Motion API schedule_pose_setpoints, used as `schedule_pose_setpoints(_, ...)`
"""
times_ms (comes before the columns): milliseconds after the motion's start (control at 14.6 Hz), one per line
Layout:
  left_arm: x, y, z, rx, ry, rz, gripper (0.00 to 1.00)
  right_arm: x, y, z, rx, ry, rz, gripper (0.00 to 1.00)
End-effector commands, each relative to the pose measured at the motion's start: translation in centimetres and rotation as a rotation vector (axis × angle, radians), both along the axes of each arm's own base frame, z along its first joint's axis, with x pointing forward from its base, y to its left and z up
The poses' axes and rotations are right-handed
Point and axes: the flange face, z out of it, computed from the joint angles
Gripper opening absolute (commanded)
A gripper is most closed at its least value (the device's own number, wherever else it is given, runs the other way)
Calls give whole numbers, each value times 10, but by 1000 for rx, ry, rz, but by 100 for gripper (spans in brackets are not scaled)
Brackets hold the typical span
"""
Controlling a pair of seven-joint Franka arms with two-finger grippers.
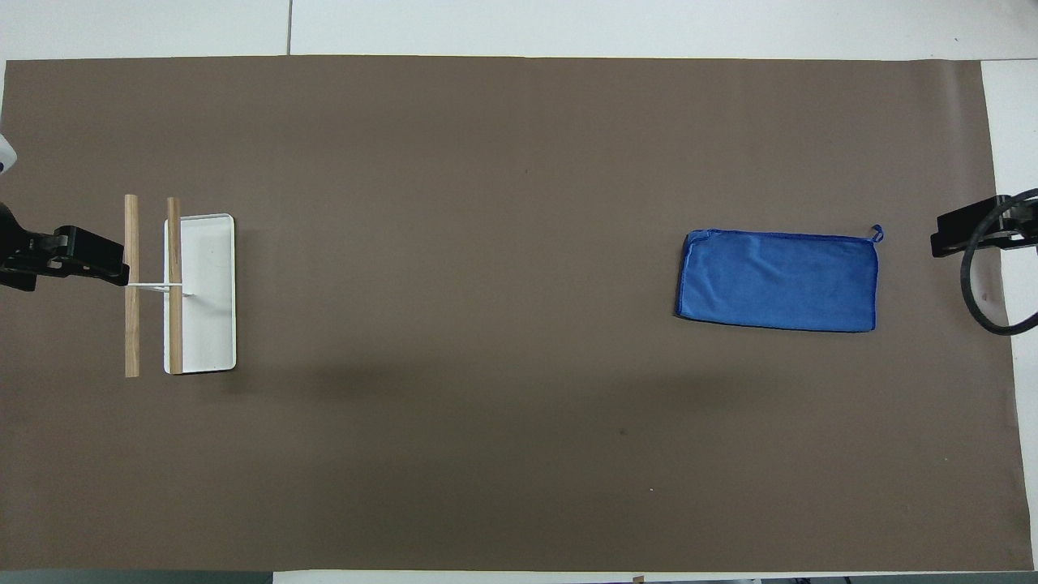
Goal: Right arm passes towel to left arm to hang
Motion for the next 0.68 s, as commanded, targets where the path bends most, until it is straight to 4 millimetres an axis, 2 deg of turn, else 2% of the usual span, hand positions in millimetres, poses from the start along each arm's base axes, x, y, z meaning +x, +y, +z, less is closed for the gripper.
schedule_pose_setpoints(0, -2, 3, -1, 8, -8, 7, 100, 2, -1, 0, -12, -10, -10, 100)
schedule_pose_setpoints(616, -2, 2, -1, 8, -7, 7, 100, -3, -7, -9, -1, 6, -26, 100)
